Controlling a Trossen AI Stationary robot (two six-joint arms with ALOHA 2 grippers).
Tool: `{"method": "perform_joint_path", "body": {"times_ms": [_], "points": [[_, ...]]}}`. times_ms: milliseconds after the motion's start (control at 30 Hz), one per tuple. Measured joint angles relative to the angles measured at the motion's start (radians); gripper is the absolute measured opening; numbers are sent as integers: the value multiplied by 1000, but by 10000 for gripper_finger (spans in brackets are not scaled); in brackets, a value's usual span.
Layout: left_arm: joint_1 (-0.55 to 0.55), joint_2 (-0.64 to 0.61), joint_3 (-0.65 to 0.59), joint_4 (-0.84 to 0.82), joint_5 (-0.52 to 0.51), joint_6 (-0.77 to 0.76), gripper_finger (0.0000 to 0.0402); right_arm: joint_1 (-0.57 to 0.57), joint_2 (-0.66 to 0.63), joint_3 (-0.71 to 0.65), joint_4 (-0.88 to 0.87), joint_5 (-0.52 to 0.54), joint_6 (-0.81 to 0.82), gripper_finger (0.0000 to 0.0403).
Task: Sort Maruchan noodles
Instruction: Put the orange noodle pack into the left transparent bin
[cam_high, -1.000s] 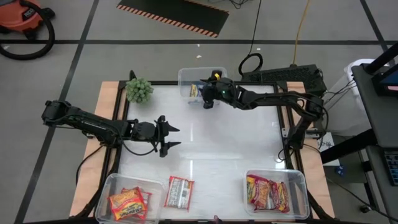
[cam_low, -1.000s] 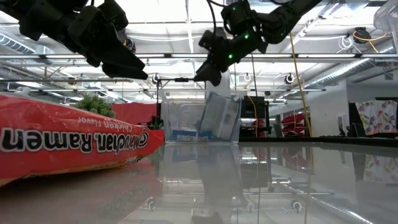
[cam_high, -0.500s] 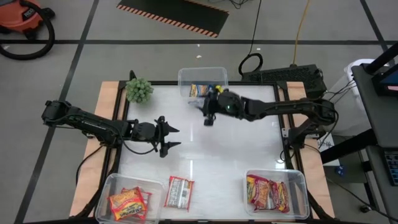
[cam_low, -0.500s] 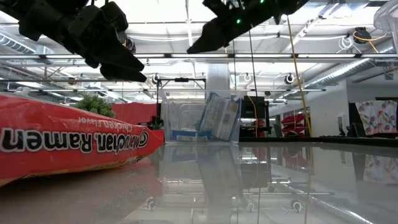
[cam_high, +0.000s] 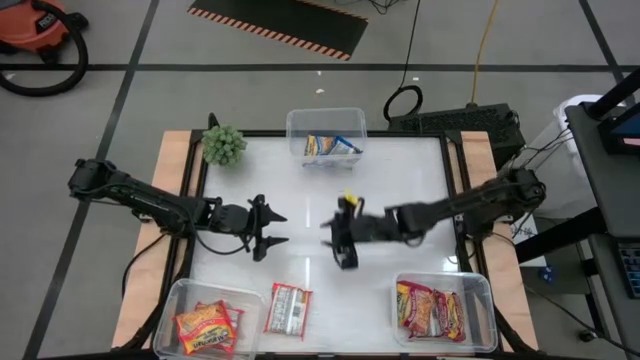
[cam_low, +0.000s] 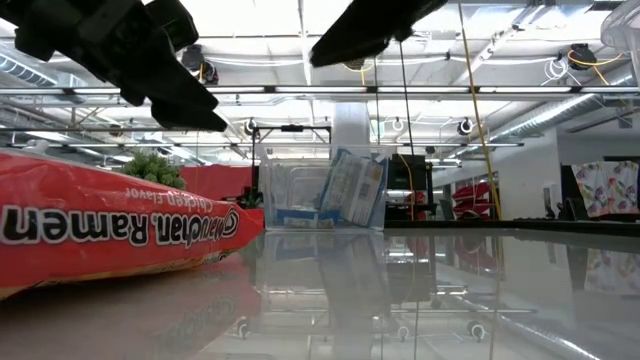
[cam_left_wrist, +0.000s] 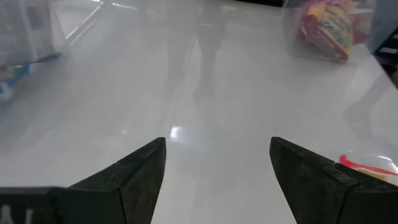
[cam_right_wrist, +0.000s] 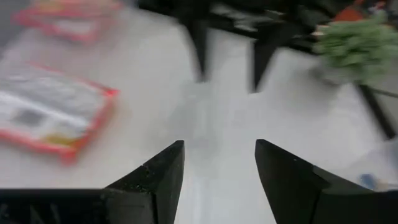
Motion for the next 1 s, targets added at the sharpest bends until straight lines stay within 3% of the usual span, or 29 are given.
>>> {"method": "perform_joint_path", "body": {"times_ms": [100, 267, 367, 533, 700, 1000], "points": [[-25, 0, 0, 8, 2, -24, 292, 80, 0, -25, 43, -4, 75, 192], [-68, 0, 0, 128, 95, -97, 292, 183, 0, -160, 318, 7, 150, 192], [-98, 0, 0, 169, 94, -101, 292, 232, 10, -252, 487, 96, 177, 192], [-141, 0, 0, 168, 34, -123, 292, 259, 10, -301, 519, 186, 235, 192], [-168, 0, 0, 174, -24, -135, 292, 243, 44, -286, 539, 105, 260, 192], [-171, 0, 0, 222, -38, -131, 292, 210, 236, -156, 504, -41, 222, 192]]}}
